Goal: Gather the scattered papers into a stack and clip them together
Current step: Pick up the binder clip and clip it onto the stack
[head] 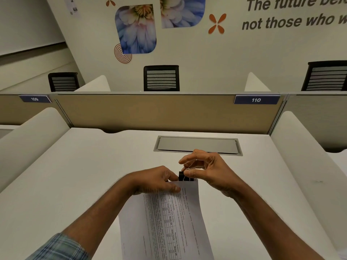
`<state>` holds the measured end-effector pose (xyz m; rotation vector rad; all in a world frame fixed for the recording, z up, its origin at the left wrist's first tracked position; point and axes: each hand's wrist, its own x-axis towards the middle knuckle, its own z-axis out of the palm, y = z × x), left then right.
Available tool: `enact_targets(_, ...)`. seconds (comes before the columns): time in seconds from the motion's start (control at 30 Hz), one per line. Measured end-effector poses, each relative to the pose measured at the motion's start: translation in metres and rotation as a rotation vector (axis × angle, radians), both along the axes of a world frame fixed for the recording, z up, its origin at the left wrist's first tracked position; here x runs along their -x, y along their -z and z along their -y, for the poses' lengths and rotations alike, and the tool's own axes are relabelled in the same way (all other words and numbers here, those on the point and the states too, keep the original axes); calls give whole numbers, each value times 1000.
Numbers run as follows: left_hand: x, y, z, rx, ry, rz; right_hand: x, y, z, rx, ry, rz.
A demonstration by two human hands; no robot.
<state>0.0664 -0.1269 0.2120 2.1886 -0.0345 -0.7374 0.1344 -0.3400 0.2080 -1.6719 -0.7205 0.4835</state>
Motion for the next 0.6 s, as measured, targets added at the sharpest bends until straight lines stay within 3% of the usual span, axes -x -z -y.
enact_targets(0.37, 1, 1, -1, -14, -11, 24, -6, -8, -6, 79, -50, 80)
enact_targets(0.6, 2, -1, -1, 4, -29, 45, -7, -10, -5, 26, -42, 113)
